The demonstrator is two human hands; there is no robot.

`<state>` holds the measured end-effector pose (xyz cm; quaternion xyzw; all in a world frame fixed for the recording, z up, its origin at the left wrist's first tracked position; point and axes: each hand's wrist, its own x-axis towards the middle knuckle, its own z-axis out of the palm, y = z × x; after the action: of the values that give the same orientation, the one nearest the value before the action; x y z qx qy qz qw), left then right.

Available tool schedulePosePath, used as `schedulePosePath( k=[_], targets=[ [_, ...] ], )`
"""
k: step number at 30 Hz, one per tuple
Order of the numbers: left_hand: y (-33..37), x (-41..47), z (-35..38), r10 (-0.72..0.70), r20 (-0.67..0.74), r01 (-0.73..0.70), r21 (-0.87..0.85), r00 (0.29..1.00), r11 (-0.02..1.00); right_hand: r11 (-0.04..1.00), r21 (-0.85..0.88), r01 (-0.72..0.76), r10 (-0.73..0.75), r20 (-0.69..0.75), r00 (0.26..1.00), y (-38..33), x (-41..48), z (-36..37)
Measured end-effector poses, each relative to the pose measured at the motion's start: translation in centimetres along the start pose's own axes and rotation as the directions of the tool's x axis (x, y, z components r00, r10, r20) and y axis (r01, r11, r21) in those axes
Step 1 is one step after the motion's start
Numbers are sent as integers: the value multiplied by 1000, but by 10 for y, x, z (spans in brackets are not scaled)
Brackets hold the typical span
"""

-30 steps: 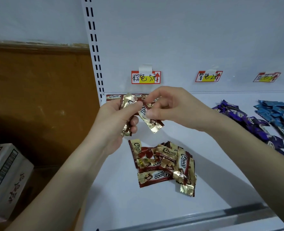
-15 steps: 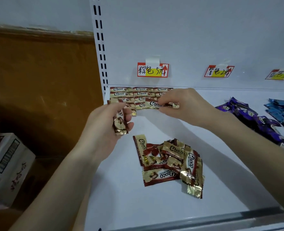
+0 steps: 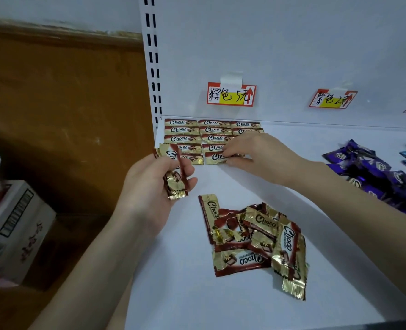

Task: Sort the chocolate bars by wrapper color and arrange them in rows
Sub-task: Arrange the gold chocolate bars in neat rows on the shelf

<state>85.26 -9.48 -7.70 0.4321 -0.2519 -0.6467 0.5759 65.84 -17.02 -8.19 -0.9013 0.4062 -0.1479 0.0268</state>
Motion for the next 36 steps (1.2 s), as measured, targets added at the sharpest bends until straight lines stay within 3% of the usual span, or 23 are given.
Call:
schedulePosePath(
  k=[32, 36],
  targets=[
    [1, 2, 5, -14, 20, 14, 15, 1000, 1000, 999, 32, 7, -7, -8, 1000, -5, -3, 2],
    [4, 3, 10, 11, 105, -19, 76, 994, 997, 977, 187, -105, 119, -68, 991, -11, -3, -5]
  ],
)
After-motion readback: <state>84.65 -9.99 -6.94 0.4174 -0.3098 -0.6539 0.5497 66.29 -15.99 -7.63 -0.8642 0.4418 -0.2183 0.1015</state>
